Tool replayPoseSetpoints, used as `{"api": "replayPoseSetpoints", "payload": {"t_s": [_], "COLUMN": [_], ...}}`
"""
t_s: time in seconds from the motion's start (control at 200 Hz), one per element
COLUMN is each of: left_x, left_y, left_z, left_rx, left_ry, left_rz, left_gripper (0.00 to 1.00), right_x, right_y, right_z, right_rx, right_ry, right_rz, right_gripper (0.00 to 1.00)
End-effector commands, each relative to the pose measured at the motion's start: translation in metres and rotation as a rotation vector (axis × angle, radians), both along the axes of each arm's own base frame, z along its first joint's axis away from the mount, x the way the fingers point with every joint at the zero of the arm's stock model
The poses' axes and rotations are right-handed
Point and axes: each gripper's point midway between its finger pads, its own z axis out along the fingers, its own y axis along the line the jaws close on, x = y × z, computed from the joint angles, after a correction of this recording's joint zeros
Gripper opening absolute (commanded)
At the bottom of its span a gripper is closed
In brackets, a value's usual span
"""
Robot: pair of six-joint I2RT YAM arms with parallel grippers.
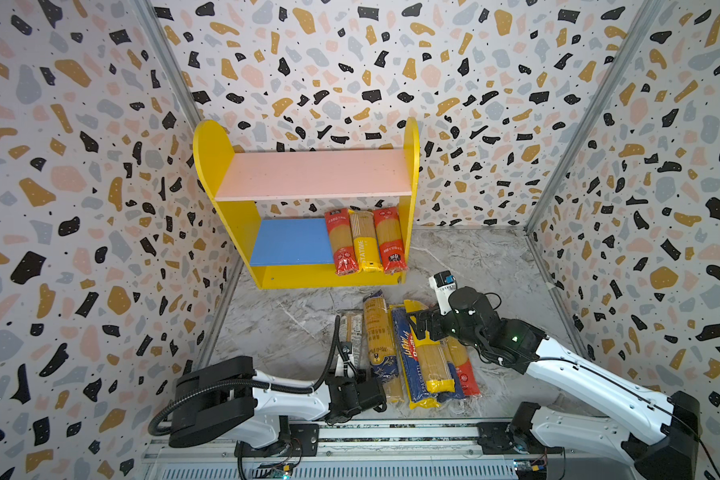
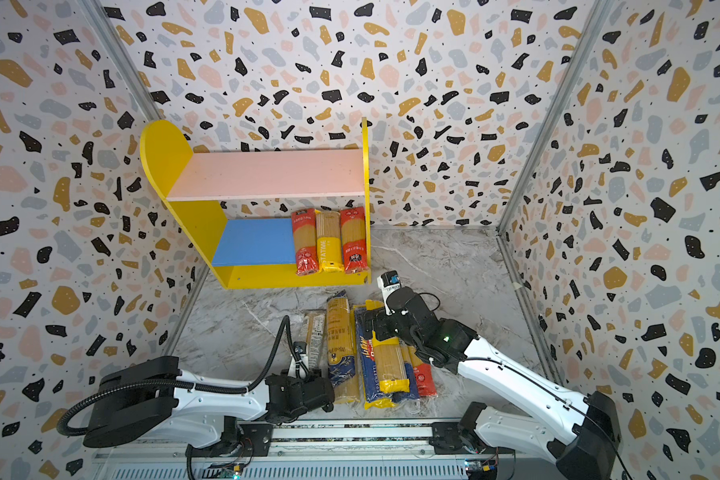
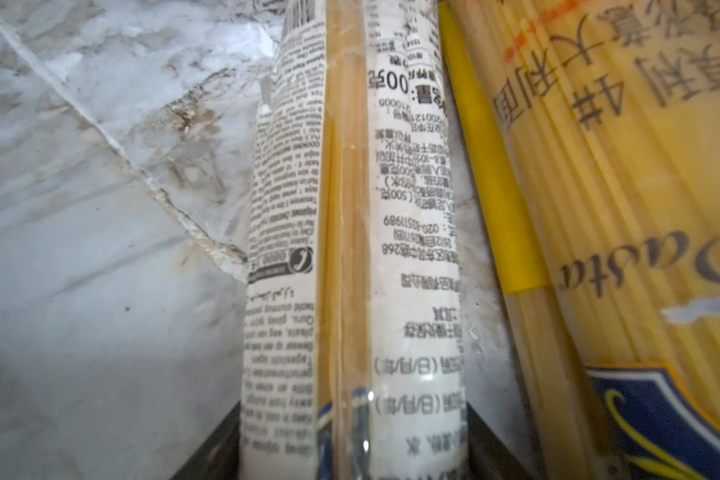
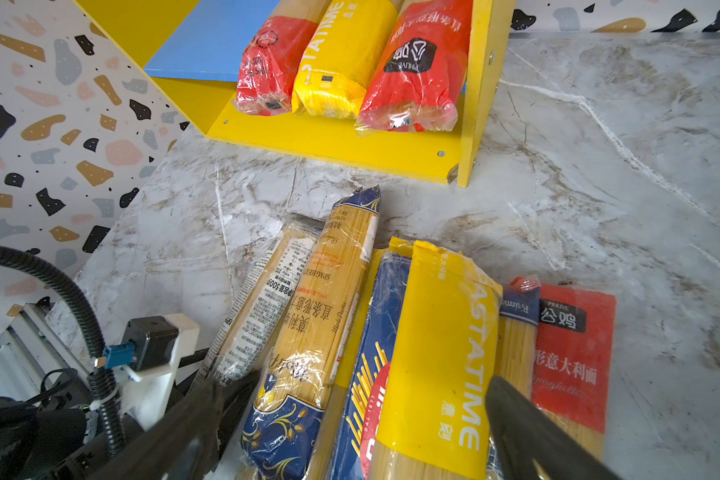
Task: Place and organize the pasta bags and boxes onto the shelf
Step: 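Close the left gripper on the clear white-label bag and lift it, then carry the white-label bag upright toward the blue shelf with the left gripper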
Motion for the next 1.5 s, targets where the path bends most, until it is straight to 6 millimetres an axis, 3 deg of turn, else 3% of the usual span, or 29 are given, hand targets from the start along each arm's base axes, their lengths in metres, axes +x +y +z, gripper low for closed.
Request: {"api": "replayPoseSetpoints", "payload": {"t_s": [0.0, 0.255, 0.476, 0.601, 0.801, 1.226, 1.362, 1.497], "left_x": [-0.032, -0.017, -0.001, 0.005, 0.013, 0.026, 0.037, 0.061], "left_y": [0.016, 0.013, 0.006, 0.007, 0.005, 0.039, 0.041, 0.048], "left_z": [-0.035, -0.004, 0.036, 0.054, 0.100, 0.198, 0.232, 0.250], "left_rx": [0.022, -0.028, -0.042, -0.012, -0.039, -0.095, -0.082, -0.030], "left_ry": [0.201, 0.096, -0.019, -0.057, -0.126, -0.336, -0.410, -0.429], "left_rz": [-0.015, -0.016, -0.025, -0.031, -0.018, 0.083, 0.101, 0.137], "left_gripper": [0.44, 0.12, 0.00, 0.00, 0.00, 0.00, 0.00, 0.00], "right_x": [-0.002, 0.000, 0.001, 0.003, 0.004, 0.007, 0.007, 0.007], "right_y": [-0.002, 0.001, 0.004, 0.003, 0.003, 0.000, -0.001, -0.003], "right_z": [0.008, 0.012, 0.016, 0.019, 0.021, 0.023, 0.027, 0.028], "right_rx": [0.004, 0.006, 0.012, 0.011, 0.015, 0.018, 0.020, 0.017], "right_ry": [-0.012, -0.018, -0.025, -0.033, -0.036, -0.043, -0.048, -0.053], "right_rz": [0.012, 0.022, 0.034, 0.033, 0.037, 0.039, 0.039, 0.038], "right_gripper": [0.99, 0.99, 0.99, 0.99, 0.99, 0.99, 0.99, 0.99]}}
